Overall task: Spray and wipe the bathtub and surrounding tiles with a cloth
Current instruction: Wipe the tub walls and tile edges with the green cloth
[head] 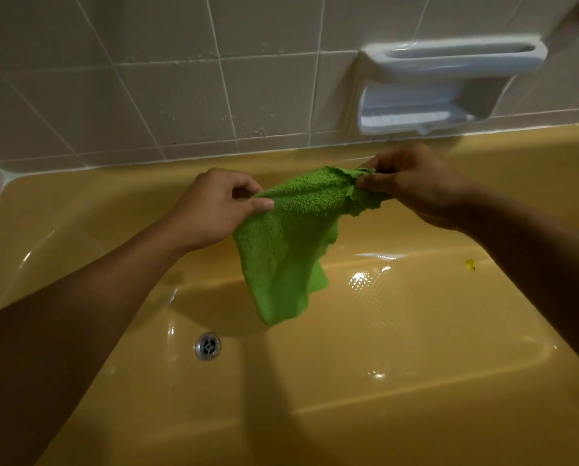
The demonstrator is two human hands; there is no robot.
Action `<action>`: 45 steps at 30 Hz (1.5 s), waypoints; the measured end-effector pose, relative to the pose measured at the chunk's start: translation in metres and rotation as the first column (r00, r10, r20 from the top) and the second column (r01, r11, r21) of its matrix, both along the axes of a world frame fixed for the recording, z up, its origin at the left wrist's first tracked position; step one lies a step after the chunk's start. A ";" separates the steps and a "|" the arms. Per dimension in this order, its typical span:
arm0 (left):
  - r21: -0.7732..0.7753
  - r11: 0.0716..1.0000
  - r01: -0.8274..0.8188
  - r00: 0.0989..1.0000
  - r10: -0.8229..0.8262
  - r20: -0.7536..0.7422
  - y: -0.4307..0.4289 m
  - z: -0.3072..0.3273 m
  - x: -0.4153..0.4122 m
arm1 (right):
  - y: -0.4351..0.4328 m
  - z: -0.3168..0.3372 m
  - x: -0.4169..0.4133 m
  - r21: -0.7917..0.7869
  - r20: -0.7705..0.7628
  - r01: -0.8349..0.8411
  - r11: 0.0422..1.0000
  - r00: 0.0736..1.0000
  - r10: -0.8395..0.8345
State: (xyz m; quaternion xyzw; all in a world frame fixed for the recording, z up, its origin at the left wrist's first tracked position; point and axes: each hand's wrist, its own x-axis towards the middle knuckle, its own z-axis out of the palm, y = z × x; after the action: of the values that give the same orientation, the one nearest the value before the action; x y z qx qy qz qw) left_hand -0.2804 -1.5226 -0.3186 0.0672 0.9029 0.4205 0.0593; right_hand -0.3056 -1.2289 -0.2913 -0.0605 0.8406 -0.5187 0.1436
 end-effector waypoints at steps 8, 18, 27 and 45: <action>0.439 0.867 -0.235 0.964 0.149 0.221 0.023 0.000 0.013 | -0.004 0.000 -0.007 -0.217 0.059 0.239 0.946 0.971 -0.232; 0.607 0.698 -0.380 0.898 0.121 0.422 0.041 0.017 0.001 | -0.031 -0.081 0.037 -0.397 0.300 0.416 0.818 0.901 -0.313; 0.549 0.756 -0.355 0.872 0.056 0.486 0.016 0.022 -0.009 | -0.078 -0.128 0.067 -0.475 0.483 0.194 0.858 0.873 0.070; 0.570 0.619 -0.541 0.798 0.163 0.580 -0.001 -0.019 -0.001 | -0.043 -0.079 0.059 -0.436 0.495 0.259 0.862 0.869 -0.011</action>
State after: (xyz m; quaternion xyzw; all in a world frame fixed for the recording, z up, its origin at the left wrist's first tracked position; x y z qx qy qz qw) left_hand -0.2812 -1.5232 -0.3372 -0.2051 0.6184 0.7413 0.1609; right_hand -0.2468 -1.2723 -0.3708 0.0955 0.6226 -0.7215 0.2875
